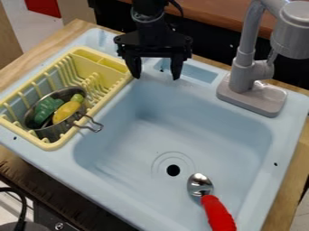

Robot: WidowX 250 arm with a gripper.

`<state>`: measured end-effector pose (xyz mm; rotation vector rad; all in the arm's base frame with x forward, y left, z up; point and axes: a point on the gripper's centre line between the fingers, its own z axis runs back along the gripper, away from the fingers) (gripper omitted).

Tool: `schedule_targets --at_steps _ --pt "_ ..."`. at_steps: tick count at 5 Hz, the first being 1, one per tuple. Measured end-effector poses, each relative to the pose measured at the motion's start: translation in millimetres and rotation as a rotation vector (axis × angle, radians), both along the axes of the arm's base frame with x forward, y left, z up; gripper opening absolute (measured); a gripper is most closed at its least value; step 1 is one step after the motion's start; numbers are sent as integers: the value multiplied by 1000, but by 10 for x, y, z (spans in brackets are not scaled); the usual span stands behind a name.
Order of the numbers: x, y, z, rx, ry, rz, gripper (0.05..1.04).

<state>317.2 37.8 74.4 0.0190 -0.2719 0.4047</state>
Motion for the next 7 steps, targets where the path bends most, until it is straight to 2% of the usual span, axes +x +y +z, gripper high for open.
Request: schedule_targets --at_steps 1,2,4,5,6,7 --pt "-26 4 -60 -2 21 5 991" --pt "-89 94 -35 23 47 21 991" --pt "-295 545 417 -17 10 60 991" --pt "-376 705 507 2 -2 128 991" --pt "-502 924 554 -29 24 219 991" --pt "-582 1001 464 -77 66 280 991"
